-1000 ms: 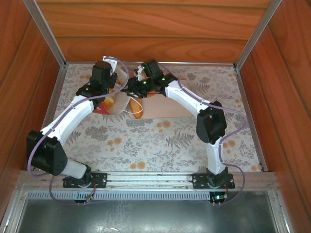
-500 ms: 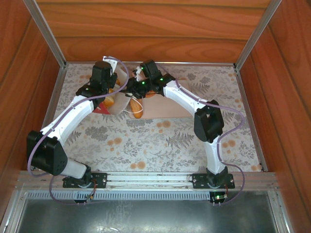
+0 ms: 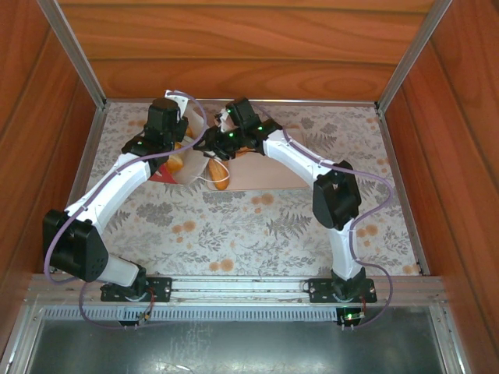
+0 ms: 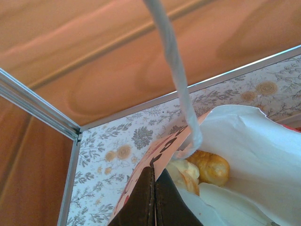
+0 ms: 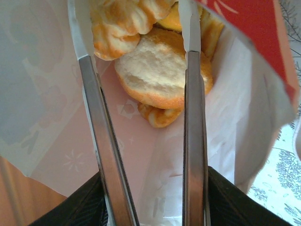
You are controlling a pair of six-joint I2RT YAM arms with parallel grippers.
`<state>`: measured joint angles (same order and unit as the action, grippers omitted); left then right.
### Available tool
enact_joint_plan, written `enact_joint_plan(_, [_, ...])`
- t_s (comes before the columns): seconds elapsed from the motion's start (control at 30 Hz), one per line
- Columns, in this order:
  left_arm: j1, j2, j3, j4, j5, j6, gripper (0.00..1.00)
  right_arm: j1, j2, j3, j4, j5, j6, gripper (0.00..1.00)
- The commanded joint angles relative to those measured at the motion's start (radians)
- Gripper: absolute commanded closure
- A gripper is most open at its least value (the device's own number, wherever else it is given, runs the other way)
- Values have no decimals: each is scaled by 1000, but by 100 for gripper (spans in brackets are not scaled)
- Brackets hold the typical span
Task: Take the fake bread out of the paper bag
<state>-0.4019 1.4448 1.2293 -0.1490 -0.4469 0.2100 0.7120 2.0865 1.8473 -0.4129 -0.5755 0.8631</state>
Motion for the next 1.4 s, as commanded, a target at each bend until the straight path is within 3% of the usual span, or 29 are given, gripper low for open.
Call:
enact_joint_plan(0.0, [-8, -6, 11, 19, 7, 5, 100, -7, -55, -14, -18, 22, -12, 48])
enact_joint_plan(1.37, [-8, 15, 22, 20, 29, 4, 100, -7, 68, 132, -41, -37, -12, 48])
